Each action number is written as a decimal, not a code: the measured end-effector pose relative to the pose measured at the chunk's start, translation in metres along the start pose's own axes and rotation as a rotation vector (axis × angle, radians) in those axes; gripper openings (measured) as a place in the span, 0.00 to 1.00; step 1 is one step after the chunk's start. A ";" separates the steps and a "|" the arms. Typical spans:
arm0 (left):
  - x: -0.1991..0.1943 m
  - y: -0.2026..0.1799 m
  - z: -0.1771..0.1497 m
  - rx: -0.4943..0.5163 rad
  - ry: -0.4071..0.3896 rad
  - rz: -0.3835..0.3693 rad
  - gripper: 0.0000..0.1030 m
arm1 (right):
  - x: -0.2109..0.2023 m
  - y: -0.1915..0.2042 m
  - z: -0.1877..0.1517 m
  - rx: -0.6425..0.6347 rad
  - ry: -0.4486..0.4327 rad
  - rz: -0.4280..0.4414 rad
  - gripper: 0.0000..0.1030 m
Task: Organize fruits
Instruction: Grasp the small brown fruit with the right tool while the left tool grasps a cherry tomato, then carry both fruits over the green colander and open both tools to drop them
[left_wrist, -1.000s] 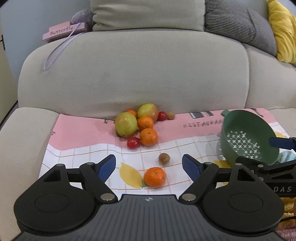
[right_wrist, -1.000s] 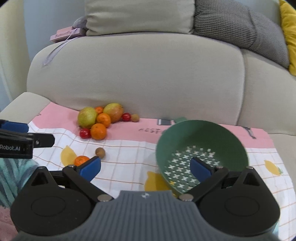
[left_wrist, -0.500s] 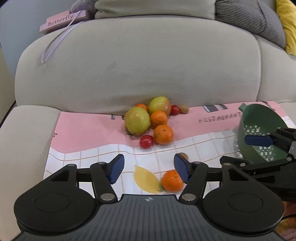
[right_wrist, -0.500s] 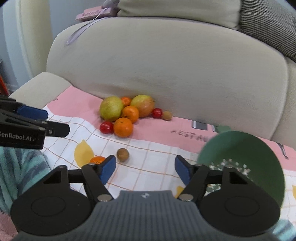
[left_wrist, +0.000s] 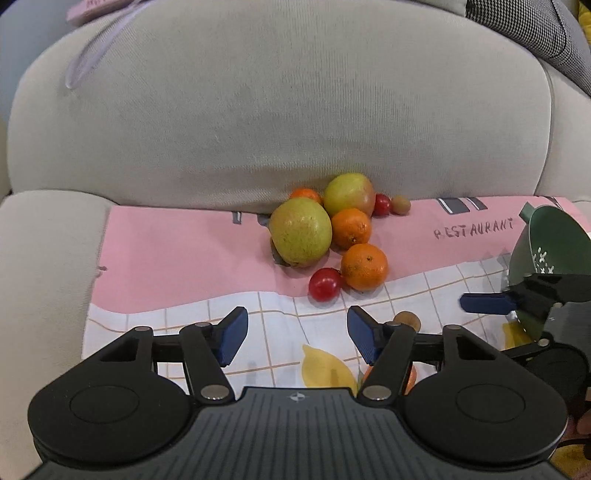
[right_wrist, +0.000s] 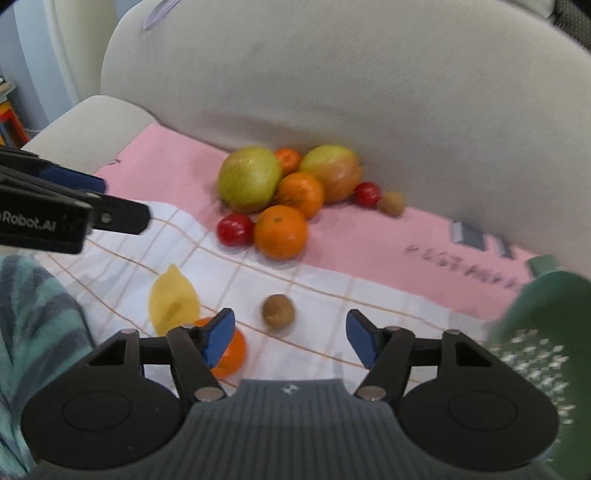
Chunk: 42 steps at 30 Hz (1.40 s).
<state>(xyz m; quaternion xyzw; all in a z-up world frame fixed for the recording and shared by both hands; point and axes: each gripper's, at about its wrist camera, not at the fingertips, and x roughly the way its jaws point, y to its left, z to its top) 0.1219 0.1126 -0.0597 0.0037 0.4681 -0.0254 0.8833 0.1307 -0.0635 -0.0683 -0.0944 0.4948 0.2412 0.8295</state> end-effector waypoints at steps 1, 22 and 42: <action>0.004 0.002 0.000 -0.002 0.007 -0.013 0.71 | 0.003 0.003 0.000 -0.008 0.006 0.003 0.59; 0.073 -0.011 0.013 0.068 0.087 -0.058 0.55 | 0.041 -0.010 0.006 0.034 0.049 0.042 0.22; 0.095 -0.021 0.023 0.110 0.122 -0.063 0.32 | 0.015 -0.028 0.008 0.068 -0.006 -0.016 0.21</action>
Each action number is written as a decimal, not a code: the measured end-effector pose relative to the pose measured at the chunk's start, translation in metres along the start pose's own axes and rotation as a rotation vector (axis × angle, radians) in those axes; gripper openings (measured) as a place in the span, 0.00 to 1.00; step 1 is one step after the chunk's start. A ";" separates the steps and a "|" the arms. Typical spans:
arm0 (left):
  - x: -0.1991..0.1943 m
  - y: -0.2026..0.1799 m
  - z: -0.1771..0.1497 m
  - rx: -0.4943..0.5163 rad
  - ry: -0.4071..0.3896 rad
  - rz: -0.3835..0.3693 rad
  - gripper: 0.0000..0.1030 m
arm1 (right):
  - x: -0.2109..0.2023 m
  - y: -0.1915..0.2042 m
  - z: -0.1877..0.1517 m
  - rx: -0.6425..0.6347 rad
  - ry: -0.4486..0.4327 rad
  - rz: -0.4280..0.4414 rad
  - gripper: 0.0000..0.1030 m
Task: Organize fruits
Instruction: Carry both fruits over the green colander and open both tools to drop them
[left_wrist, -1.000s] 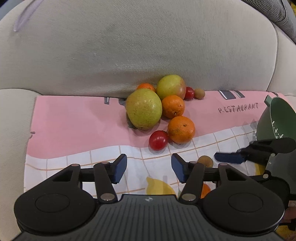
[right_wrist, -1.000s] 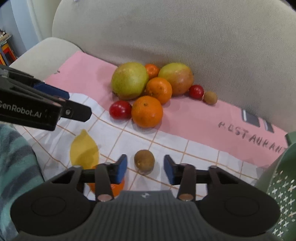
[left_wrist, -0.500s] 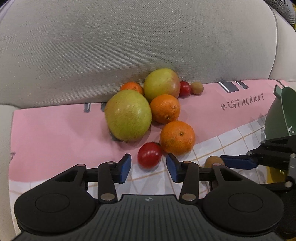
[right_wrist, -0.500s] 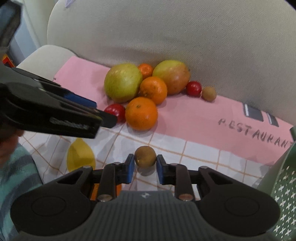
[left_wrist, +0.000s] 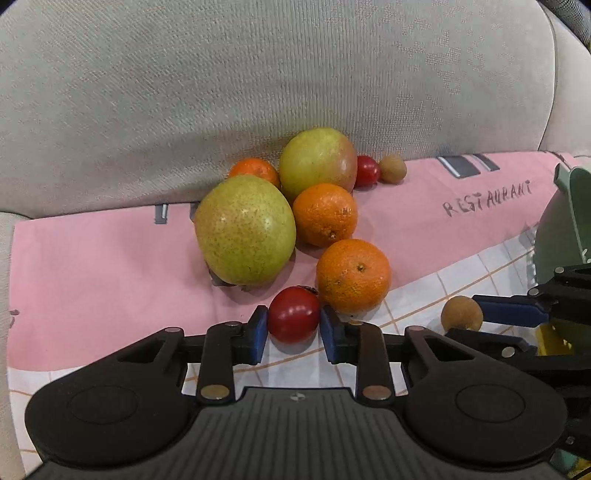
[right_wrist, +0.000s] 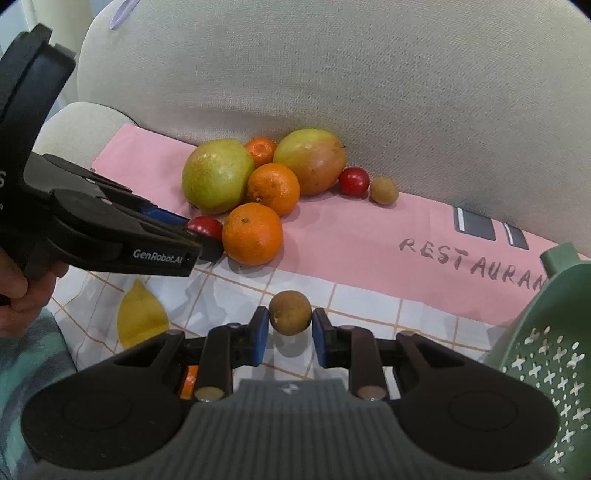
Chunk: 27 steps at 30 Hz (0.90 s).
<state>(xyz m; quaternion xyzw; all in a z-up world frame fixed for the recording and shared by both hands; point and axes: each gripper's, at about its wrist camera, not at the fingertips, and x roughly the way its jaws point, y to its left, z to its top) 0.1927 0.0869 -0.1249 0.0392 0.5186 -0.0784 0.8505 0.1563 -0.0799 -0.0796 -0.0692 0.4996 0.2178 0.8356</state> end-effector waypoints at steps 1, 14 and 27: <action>-0.007 0.000 0.000 -0.002 -0.010 0.001 0.32 | -0.004 0.000 0.000 0.002 -0.007 0.001 0.21; -0.115 -0.054 0.000 0.021 -0.158 -0.092 0.32 | -0.089 -0.006 -0.016 0.018 -0.108 0.008 0.21; -0.134 -0.173 0.003 0.303 -0.114 -0.259 0.32 | -0.142 -0.073 -0.070 0.098 -0.009 -0.083 0.22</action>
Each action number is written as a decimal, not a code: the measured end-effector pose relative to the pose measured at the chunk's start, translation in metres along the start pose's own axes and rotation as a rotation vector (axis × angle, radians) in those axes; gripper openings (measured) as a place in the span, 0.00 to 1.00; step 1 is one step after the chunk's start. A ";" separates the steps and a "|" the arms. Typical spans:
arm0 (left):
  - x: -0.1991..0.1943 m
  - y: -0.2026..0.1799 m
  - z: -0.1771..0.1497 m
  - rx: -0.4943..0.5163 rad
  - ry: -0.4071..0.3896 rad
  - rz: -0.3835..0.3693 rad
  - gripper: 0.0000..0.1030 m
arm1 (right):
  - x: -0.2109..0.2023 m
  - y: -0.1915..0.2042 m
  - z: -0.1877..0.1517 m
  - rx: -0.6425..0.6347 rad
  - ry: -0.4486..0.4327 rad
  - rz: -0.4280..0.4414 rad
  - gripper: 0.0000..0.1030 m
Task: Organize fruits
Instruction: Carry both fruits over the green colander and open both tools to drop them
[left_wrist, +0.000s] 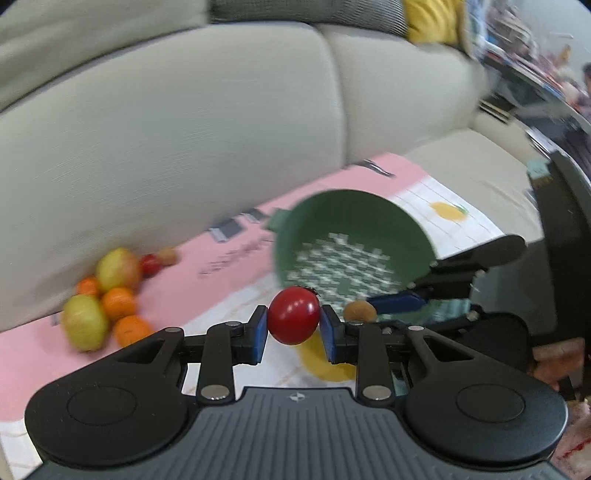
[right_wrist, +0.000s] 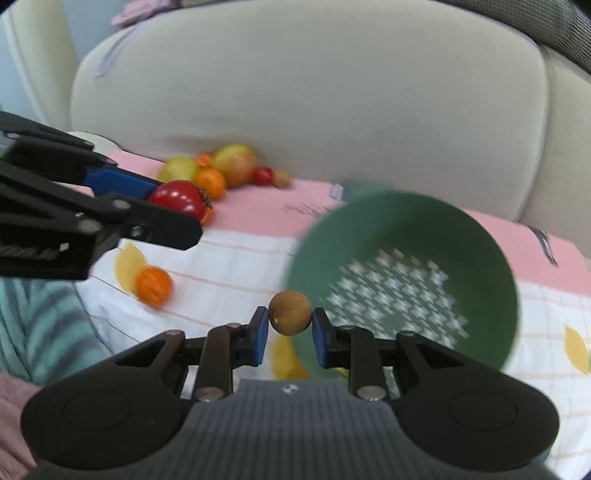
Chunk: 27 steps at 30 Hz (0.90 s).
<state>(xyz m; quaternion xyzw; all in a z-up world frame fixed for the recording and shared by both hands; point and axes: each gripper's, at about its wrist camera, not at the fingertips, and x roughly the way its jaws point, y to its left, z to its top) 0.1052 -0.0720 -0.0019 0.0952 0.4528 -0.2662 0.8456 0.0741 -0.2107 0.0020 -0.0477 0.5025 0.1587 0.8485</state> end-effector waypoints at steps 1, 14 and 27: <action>0.005 -0.005 0.003 0.004 0.014 -0.013 0.32 | -0.001 -0.006 -0.004 0.015 0.005 -0.008 0.22; 0.078 -0.033 0.030 0.112 0.228 -0.044 0.32 | 0.034 -0.041 -0.015 -0.012 0.091 -0.046 0.22; 0.136 -0.043 0.041 0.185 0.374 -0.021 0.32 | 0.076 -0.053 -0.018 -0.026 0.194 0.003 0.21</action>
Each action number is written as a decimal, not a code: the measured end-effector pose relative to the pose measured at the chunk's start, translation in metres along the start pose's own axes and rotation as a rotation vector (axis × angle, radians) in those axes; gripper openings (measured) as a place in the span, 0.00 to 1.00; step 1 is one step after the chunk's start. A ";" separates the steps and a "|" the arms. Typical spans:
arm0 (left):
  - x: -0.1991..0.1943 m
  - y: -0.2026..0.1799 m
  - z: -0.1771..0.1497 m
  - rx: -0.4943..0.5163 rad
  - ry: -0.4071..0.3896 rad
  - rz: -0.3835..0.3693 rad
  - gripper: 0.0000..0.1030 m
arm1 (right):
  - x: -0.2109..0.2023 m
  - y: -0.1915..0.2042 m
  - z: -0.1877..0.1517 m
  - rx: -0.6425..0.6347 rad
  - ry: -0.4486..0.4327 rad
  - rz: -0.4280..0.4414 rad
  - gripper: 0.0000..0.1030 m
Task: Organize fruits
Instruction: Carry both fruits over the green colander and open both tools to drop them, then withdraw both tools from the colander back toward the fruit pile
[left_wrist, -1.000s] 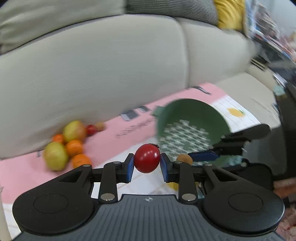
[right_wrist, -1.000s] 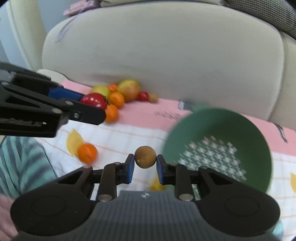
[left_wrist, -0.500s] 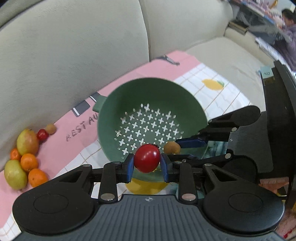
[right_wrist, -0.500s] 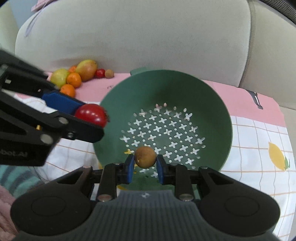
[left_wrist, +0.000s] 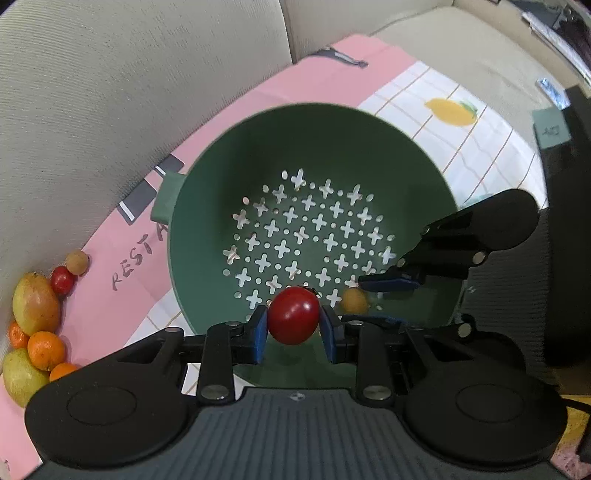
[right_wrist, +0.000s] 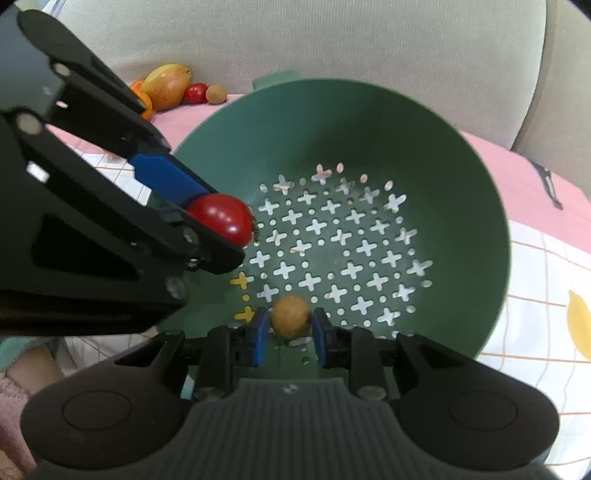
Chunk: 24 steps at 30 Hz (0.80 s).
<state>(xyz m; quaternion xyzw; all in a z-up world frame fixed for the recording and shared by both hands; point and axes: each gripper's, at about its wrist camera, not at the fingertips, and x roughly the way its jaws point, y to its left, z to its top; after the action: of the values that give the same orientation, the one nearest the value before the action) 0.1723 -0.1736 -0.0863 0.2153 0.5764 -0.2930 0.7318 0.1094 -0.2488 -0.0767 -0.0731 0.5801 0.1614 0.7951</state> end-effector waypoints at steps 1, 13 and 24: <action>0.003 0.001 0.001 0.002 0.010 -0.001 0.32 | 0.002 -0.001 0.000 0.000 0.004 -0.001 0.21; 0.014 0.008 0.005 -0.017 0.043 -0.025 0.33 | 0.008 -0.005 0.003 0.012 0.049 -0.003 0.23; 0.010 0.011 0.002 -0.042 0.025 -0.046 0.52 | 0.007 -0.003 0.005 0.000 0.048 -0.027 0.35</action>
<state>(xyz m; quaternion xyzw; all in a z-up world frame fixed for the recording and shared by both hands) 0.1829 -0.1692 -0.0961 0.1903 0.5962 -0.2950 0.7220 0.1167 -0.2487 -0.0815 -0.0848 0.5979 0.1486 0.7831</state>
